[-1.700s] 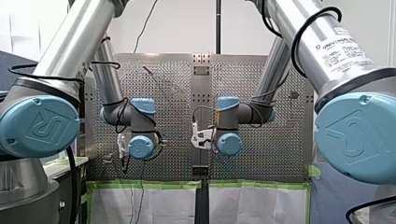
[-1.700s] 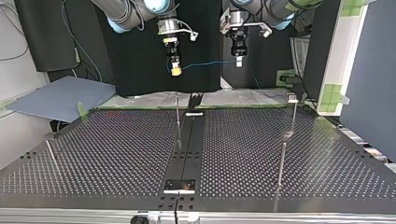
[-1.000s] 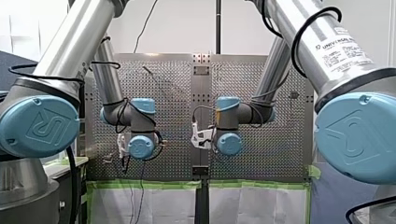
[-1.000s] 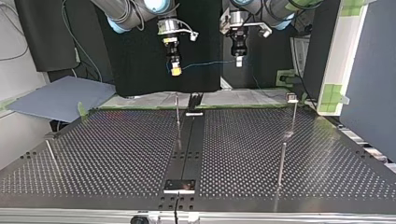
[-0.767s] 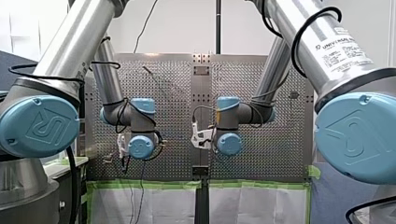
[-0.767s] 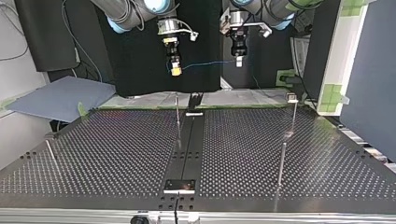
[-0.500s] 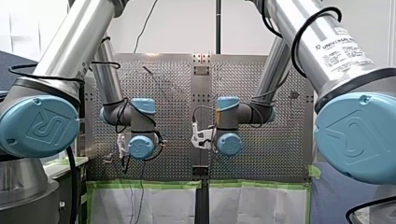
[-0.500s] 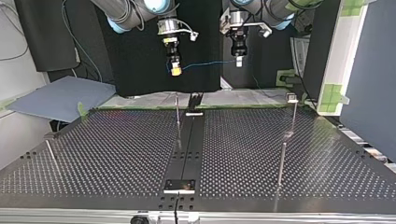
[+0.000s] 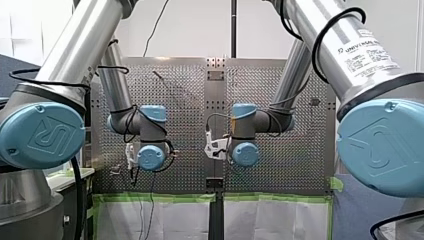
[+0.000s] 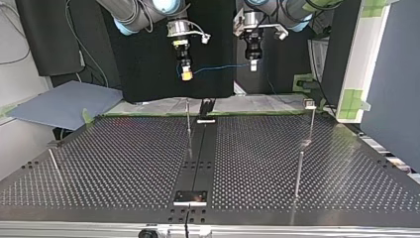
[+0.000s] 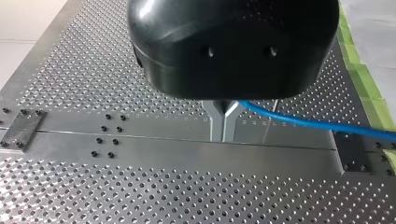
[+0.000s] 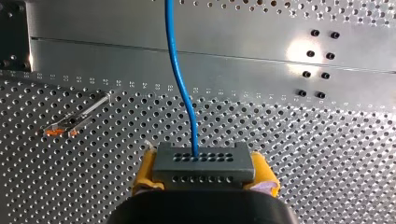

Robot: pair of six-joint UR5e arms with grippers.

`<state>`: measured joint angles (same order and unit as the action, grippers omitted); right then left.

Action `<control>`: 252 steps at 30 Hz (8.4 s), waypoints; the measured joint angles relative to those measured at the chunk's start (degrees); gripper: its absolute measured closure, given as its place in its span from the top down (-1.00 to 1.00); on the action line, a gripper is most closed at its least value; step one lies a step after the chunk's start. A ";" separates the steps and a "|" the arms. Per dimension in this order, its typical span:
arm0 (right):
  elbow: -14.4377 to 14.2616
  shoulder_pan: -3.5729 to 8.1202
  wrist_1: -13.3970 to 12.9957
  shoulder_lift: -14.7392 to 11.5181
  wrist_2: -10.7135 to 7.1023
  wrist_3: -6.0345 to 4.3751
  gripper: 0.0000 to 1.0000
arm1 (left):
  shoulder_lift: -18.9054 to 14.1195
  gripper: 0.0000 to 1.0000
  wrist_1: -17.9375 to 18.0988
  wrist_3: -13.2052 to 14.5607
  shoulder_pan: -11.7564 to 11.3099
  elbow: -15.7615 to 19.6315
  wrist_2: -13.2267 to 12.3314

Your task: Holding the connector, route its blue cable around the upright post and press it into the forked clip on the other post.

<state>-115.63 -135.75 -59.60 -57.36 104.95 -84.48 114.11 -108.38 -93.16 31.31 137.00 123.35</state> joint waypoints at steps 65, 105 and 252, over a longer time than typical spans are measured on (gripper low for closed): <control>0.00 0.00 0.00 0.00 0.00 0.00 -1.00 | 0.00 -1.00 0.00 0.00 0.00 0.00 0.00; 0.00 0.00 0.00 0.00 0.00 0.00 -1.00 | 0.00 -1.00 0.00 0.00 0.00 0.00 0.00; 25.99 4.40 31.47 -24.91 -20.27 -9.25 -1.00 | -32.51 -1.00 -38.76 -3.54 -15.45 -24.44 0.63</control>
<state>-89.64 -131.35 -28.13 -82.27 84.68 -93.73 81.60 -147.14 -96.69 15.86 112.56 123.98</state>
